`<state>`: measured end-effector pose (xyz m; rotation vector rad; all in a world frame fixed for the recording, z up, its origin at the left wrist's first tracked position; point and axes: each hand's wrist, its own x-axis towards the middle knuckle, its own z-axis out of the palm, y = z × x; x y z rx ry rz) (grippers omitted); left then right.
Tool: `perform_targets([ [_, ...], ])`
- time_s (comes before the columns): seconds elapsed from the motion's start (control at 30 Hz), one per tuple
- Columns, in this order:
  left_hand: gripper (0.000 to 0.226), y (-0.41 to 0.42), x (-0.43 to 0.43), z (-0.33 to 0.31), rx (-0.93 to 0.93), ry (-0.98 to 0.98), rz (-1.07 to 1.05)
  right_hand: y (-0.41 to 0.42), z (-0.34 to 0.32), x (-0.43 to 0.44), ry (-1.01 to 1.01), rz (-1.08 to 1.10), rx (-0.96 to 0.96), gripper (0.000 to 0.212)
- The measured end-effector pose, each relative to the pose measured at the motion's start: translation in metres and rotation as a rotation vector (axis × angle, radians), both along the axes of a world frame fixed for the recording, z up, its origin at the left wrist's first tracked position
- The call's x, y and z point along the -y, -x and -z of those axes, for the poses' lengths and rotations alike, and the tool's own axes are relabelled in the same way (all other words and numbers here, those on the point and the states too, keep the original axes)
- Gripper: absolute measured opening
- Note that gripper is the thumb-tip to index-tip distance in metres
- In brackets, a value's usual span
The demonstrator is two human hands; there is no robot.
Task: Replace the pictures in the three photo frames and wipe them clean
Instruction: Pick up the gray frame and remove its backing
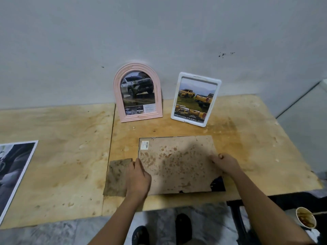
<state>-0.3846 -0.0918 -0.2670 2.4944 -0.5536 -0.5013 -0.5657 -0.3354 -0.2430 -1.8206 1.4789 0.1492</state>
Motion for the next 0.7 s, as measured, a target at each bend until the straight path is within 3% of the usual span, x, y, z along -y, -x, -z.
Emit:
perform_targets([
  [0.17, 0.044, 0.007, 0.005, 0.006, 0.018, 0.082, -0.173, -0.012, -0.003, 0.015, -0.071, -0.129, 0.074, 0.041],
  [0.33, 0.039, 0.004, 0.001, 0.011, -0.017, 0.151, -0.256, -0.011, 0.001, 0.018, -0.107, -0.134, 0.208, 0.054],
  [0.53, 0.034, 0.001, 0.000, 0.015, -0.026, 0.165, -0.323, -0.010, 0.000, 0.018, -0.301, -0.030, 0.378, 0.051],
  [0.7, 0.033, -0.005, -0.002, 0.012, -0.036, 0.168, -0.331, -0.009, 0.002, 0.017, -0.499, 0.111, 0.524, 0.063],
])
